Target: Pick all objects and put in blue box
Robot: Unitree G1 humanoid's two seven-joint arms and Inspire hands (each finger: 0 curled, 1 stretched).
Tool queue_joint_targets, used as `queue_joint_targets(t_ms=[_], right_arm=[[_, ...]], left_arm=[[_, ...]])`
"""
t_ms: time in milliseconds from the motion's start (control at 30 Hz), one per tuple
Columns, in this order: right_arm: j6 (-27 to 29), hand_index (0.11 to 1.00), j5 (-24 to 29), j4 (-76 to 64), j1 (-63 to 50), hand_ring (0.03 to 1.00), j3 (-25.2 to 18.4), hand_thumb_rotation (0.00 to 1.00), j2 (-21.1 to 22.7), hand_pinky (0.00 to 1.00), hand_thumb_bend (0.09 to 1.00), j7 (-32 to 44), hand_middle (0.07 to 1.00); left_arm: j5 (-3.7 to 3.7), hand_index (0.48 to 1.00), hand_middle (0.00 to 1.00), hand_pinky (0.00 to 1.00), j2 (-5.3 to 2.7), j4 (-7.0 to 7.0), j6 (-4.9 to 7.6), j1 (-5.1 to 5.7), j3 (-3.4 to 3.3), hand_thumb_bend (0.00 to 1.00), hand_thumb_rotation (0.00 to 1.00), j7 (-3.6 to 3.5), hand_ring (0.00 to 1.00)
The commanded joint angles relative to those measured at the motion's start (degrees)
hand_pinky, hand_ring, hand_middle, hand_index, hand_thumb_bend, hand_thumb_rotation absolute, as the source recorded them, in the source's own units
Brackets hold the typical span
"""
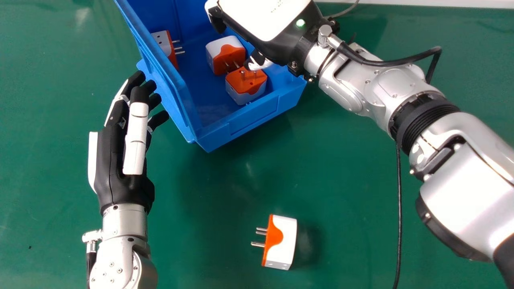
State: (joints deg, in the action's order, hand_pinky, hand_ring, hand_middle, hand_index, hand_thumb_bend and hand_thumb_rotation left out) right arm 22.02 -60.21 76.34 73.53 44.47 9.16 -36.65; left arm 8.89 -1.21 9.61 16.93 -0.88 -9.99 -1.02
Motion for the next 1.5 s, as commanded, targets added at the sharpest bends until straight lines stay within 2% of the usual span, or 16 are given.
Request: queue_joint_targets(t_ms=[0, 167, 233, 367, 600, 700, 900, 1133, 1367, 1467], right_arm=[[0.43, 0.526, 2.47, -0.77, 2.23, 0.394, -1.64, 0.00, 0.48, 0.31, 0.515, 0.90, 0.490], [1.45, 0.528, 3.99, -1.65, 1.60, 0.393, -2.92, 0.00, 0.85, 0.31, 0.515, 0.73, 0.488], [2.08, 0.530, 4.45, -2.20, 1.16, 0.392, -3.38, 0.00, 1.22, 0.31, 0.515, 0.46, 0.487], [3.63, 0.531, 6.49, -3.66, -0.26, 0.390, -4.84, 0.00, 2.43, 0.30, 0.515, 0.90, 0.484], [3.59, 0.535, 9.25, -8.03, -3.99, 0.381, -7.75, 0.00, 4.99, 0.29, 0.513, 1.77, 0.477], [5.13, 0.536, 11.69, -12.31, -7.31, 0.381, -10.26, 0.00, 7.07, 0.29, 0.513, 1.86, 0.477], [6.49, 0.536, 15.90, -25.17, -15.70, 0.389, -15.63, 0.00, 11.29, 0.30, 0.509, 5.39, 0.479], [2.87, 0.541, 18.71, -47.19, -29.57, 0.399, -21.93, 0.00, 15.23, 0.30, 0.503, 12.27, 0.486], [-0.94, 0.554, 20.74, -66.02, -41.63, 0.399, -27.64, 0.00, 16.37, 0.31, 0.496, 19.25, 0.489], [-2.61, 0.550, 21.56, -72.78, -45.99, 0.400, -29.82, 0.00, 16.17, 0.31, 0.496, 22.11, 0.492]], left_arm=[[-0.70, 0.846, 0.86, 0.79, 0.18, -1.20, 0.84, 0.07, 0.37, 0.71, 0.78, 0.07, 0.85], [-0.61, 0.846, 0.86, 0.79, 0.30, -0.80, 1.05, -0.10, 0.31, 0.71, 0.78, -0.05, 0.85], [-0.36, 0.846, 0.86, 0.79, 0.27, -0.89, 0.78, -0.17, 0.26, 0.71, 0.78, -0.12, 0.85], [-0.43, 0.846, 0.86, 0.79, 0.45, -0.79, 0.79, -0.36, 0.20, 0.71, 0.78, -0.14, 0.85], [0.59, 0.849, 0.86, 0.79, 0.79, 0.64, 1.24, -1.20, -0.39, 0.70, 0.78, -1.05, 0.85], [0.13, 0.851, 0.86, 0.80, 1.05, 1.09, 1.74, -1.50, -0.39, 0.70, 0.78, -1.01, 0.85], [-0.32, 0.851, 0.86, 0.80, 1.30, 1.81, 2.14, -1.88, -0.56, 0.70, 0.78, -0.74, 0.85], [0.59, 0.850, 0.86, 0.79, 1.46, 2.24, 1.87, -2.20, -0.91, 0.70, 0.78, -1.24, 0.85], [0.59, 0.851, 0.86, 0.79, 1.62, 2.69, 2.23, -2.58, -1.22, 0.69, 0.78, -1.58, 0.85], [0.75, 0.850, 0.86, 0.79, 1.75, 3.45, 2.63, -2.84, -1.40, 0.69, 0.78, -1.87, 0.85]])
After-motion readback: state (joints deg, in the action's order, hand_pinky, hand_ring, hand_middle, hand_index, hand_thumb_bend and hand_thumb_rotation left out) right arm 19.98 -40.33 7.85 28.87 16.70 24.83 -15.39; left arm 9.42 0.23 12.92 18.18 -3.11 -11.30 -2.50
